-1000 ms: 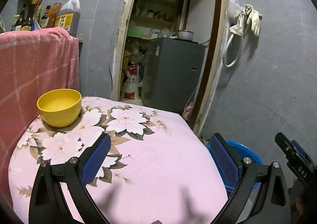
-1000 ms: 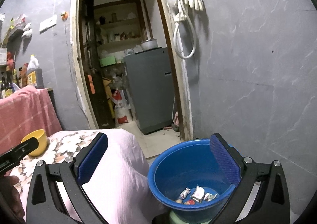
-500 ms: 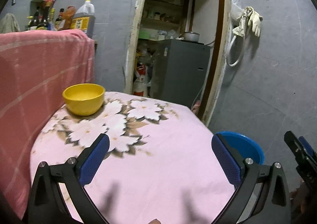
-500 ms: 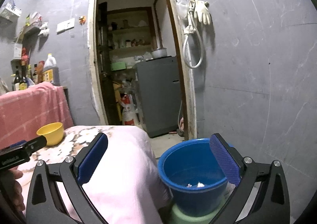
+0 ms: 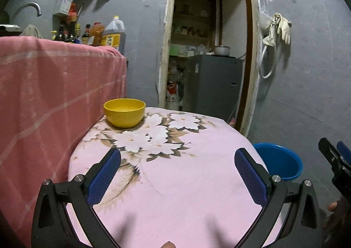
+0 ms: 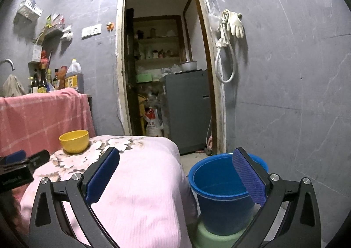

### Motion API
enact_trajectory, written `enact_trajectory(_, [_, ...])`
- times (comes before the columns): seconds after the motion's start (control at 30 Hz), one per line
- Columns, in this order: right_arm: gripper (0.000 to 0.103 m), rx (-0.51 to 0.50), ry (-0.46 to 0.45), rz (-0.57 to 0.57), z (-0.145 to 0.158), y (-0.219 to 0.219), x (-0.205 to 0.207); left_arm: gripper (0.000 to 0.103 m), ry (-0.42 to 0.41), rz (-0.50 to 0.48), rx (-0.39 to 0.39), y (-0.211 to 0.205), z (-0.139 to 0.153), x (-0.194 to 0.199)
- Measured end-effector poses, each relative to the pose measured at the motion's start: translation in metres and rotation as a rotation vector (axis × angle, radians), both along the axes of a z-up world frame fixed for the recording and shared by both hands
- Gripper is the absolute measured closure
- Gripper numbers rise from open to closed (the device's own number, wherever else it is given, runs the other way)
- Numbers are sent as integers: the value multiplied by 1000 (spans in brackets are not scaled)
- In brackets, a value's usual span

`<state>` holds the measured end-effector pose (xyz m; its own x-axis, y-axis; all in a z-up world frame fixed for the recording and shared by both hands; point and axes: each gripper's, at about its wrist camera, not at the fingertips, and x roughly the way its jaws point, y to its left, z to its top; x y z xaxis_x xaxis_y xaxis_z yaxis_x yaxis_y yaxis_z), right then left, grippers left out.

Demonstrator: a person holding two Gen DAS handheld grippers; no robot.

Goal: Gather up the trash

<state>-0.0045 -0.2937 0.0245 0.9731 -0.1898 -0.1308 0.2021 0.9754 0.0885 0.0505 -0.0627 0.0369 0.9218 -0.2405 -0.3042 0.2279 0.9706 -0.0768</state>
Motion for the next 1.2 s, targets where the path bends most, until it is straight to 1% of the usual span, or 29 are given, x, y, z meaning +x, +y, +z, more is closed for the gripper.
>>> enact_trajectory(0.27, [0, -24, -6, 39, -10, 13, -12, 1, -10, 32, 9, 7, -11, -17])
enact_trajectory(0.37, [0, -38, -13, 40, -12, 17, -15, 1, -33, 44, 26, 8, -15, -24])
enact_trajectory(0.43, [0, -45, -16, 35, -14, 18, -17, 1, -49, 51, 24, 10, -19, -29])
enact_trajectory(0.57, [0, -45, -16, 33, -21, 19, -22, 1, -44, 54, 3, 14, -28, -37])
enact_trajectory(0.67, [0, -59, -6, 33, -26, 22, -23, 1, -53, 60, 19, 11, -34, -43])
enact_trajectory(0.9, [0, -87, -4, 28, -36, 24, -28, 1, -67, 74, 34, 10, -44, -45])
enact_trajectory(1.2, [0, -76, 3, 22, -42, 20, -27, 1, -67, 87, 33, 14, -53, -46])
